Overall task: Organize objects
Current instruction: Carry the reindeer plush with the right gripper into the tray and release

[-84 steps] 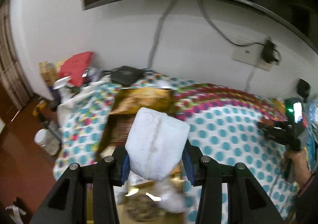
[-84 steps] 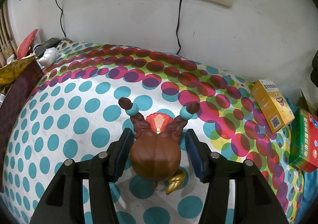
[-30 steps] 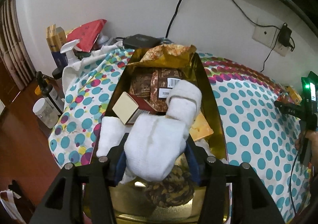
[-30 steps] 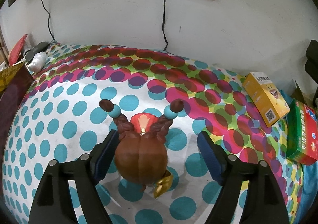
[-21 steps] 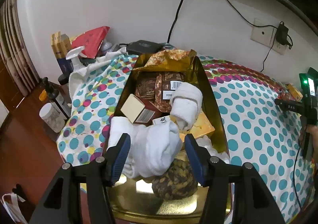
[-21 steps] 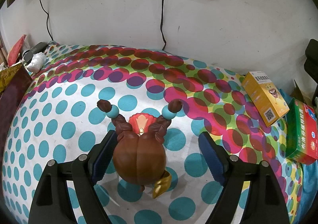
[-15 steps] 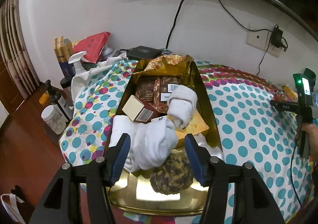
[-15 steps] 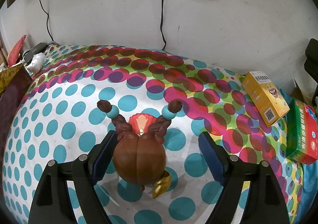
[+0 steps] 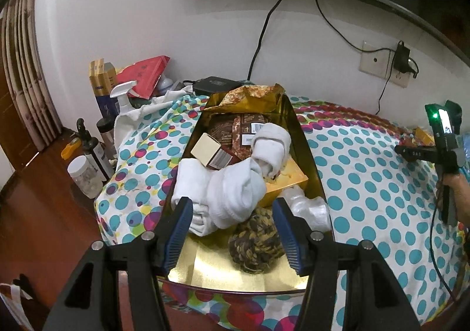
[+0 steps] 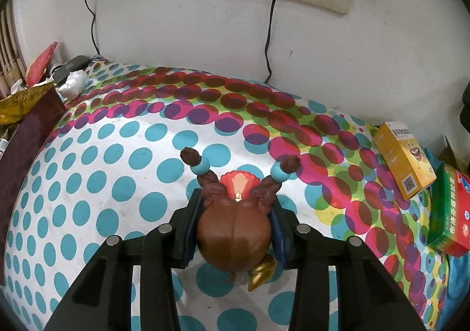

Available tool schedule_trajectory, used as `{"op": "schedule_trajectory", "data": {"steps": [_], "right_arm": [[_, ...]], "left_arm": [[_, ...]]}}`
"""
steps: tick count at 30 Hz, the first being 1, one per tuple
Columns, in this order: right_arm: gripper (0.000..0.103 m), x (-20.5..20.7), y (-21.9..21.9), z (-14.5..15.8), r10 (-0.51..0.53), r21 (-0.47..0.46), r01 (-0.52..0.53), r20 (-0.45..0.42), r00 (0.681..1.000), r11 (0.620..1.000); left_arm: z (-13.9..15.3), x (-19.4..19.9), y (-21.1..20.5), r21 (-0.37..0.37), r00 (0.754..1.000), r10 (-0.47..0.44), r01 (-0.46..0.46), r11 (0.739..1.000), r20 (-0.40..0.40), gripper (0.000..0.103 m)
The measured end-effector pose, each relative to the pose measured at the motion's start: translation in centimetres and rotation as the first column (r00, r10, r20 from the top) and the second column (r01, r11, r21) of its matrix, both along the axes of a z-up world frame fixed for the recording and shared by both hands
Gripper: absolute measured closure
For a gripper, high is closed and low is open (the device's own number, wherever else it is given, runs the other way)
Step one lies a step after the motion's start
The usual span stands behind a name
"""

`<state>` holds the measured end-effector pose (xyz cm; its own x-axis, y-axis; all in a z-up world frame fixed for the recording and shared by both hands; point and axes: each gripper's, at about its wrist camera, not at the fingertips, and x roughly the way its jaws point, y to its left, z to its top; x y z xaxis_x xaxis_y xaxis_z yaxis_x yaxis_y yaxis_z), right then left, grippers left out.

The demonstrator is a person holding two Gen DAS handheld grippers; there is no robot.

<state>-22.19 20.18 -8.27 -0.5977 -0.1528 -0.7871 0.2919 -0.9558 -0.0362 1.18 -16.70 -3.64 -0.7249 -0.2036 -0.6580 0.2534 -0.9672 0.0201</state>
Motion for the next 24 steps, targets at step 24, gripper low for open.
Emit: {"op": "schedule_trajectory", "data": {"steps": [24], "right_arm": [[0.065,4.4,-3.5,4.9,0.030,-0.010,-0.030,-0.088,0.996,0.999]], "left_arm": [[1.4,3.1,-0.9,-0.019,0.997,-0.034,0.033,0.999,-0.065,0.040]]}}
